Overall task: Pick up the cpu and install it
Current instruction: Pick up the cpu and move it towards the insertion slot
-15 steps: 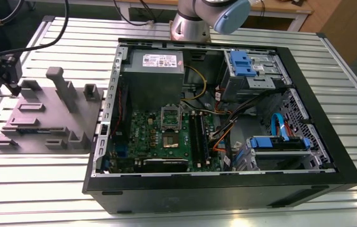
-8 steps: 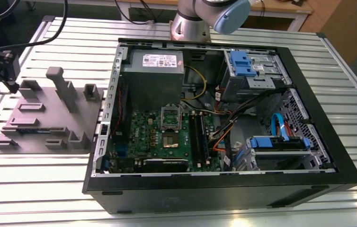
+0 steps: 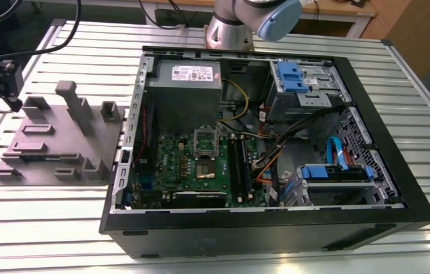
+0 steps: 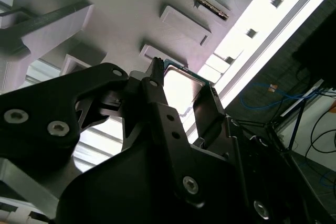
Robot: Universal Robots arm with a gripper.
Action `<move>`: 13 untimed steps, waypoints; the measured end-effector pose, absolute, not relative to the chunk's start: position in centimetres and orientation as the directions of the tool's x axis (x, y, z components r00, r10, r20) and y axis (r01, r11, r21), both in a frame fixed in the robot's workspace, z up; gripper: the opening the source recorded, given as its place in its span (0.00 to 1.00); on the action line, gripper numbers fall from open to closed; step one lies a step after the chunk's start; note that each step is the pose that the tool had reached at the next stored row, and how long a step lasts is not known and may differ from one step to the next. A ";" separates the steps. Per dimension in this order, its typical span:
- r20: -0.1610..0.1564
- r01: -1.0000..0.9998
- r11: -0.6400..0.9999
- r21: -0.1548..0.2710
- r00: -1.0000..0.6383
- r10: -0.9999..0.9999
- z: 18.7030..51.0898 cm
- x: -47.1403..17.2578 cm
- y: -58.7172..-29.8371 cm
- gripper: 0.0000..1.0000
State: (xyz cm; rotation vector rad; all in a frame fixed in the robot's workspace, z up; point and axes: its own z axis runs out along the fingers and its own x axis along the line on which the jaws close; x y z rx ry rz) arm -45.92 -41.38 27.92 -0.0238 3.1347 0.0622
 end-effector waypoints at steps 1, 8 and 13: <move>-0.007 -0.015 0.999 0.040 -1.000 -0.015 28.0 -45.9 -41.4 0.47; -0.007 -0.015 0.999 0.040 -1.000 -0.015 28.2 -45.9 -41.4 0.47; -0.007 -0.015 0.999 0.040 -1.000 -0.015 28.4 -45.9 -41.4 0.47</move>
